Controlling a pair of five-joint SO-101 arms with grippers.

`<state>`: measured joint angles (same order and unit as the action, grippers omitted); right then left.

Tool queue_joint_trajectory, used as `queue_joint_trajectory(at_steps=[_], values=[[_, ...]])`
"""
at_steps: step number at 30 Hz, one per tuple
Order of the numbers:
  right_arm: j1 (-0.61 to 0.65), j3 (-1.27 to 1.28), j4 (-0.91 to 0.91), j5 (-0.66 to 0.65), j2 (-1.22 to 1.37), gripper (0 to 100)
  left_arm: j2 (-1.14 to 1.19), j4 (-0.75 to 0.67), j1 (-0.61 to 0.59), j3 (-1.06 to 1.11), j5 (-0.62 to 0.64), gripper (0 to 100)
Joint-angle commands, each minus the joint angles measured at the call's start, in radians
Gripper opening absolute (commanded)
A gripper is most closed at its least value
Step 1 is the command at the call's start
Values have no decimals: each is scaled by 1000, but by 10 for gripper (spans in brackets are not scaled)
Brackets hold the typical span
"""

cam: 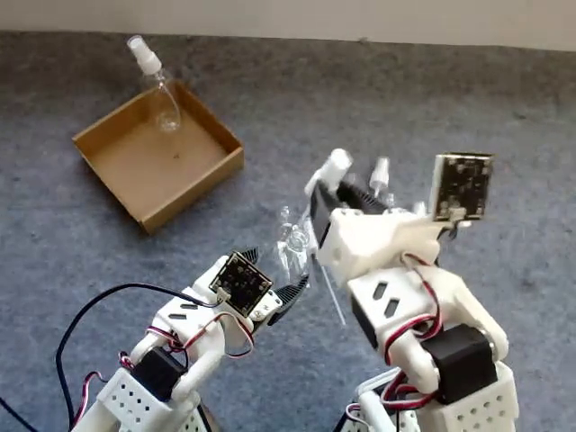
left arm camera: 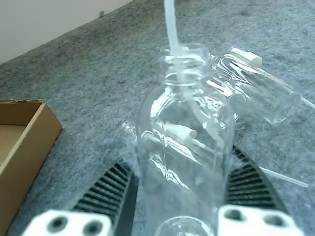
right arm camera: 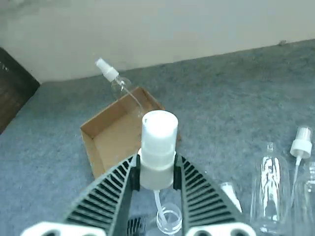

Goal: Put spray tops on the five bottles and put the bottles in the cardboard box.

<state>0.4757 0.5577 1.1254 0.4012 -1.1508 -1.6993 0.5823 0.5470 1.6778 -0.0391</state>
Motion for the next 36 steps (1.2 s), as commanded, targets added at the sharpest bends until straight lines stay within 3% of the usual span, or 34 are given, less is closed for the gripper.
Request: queue_joint_trajectory(at_steps=[1,4,7,15,24,27,32,36], values=[[27,-19,77,-21,-8,42,-15,-49,7,21,11,84],[30,-21,114,-135,-8,42,-15,-68,-18,21,11,84],[31,-21,151,-147,-8,52,-15,-68,-33,21,11,84],[27,-21,166,-155,-8,265,-15,-68,-33,21,11,84],[-31,-22,159,-155,-8,267,-15,-68,-33,21,11,84],[-154,-22,150,-157,-8,238,-15,-69,-33,5,11,84],[-317,-2,24,-157,-5,0,-15,-69,-28,-42,11,84],[-335,102,-77,-157,-8,26,-16,-69,-25,-54,11,84]])
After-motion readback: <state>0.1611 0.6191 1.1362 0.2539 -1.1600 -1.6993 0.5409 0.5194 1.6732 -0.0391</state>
